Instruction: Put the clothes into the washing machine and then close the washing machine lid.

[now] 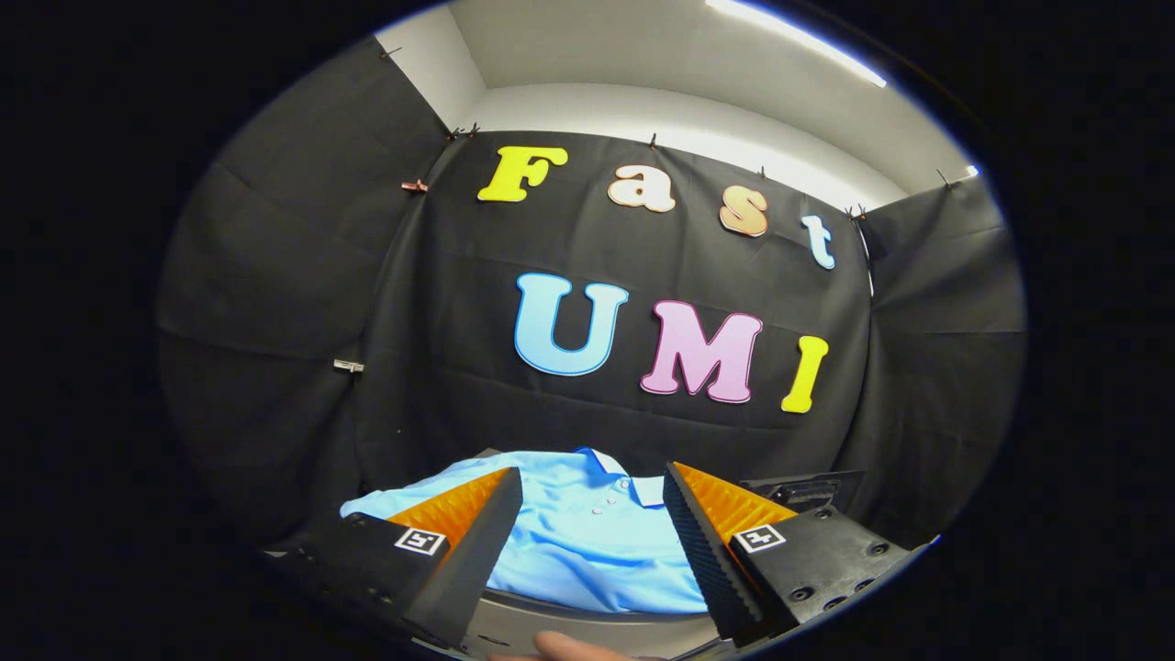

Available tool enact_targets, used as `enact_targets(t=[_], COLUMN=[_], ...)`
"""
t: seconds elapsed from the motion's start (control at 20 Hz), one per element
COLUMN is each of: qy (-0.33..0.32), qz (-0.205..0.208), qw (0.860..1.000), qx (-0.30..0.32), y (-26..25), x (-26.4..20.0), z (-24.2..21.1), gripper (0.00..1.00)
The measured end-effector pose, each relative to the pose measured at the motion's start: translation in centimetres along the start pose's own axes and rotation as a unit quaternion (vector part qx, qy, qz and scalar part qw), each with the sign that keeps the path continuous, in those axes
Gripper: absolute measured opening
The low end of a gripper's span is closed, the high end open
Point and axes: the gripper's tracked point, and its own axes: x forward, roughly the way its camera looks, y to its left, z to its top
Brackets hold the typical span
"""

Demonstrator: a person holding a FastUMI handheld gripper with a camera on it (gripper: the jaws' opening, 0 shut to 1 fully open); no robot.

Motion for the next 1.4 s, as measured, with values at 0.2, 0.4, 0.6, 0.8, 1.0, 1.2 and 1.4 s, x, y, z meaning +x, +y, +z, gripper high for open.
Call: enact_targets(t=[0.2,0.4,0.6,0.8,1.0,1.2,1.4], qy=[0.042,0.067,0.117,0.201,0.265,0.337,0.346], qz=[0.014,0.025,0.034,0.037,0.035,0.023,0.031], qw=[0.999,0.997,0.993,0.977,0.963,0.936,0.934], qx=[0.005,0.013,0.0,0.058,0.043,0.097,0.079], y=[0.2,-0.2,0.4,0.4,0.0,-0.4,-0.5], x=[1.3,3.3,6.0,7.7,9.9,10.4,10.3], z=[-1.7,-2.3,-4.0,-6.6,-10.0,-13.1,-13.7], gripper=[0.98,0.95,0.95,0.95,0.95,0.95,0.94])
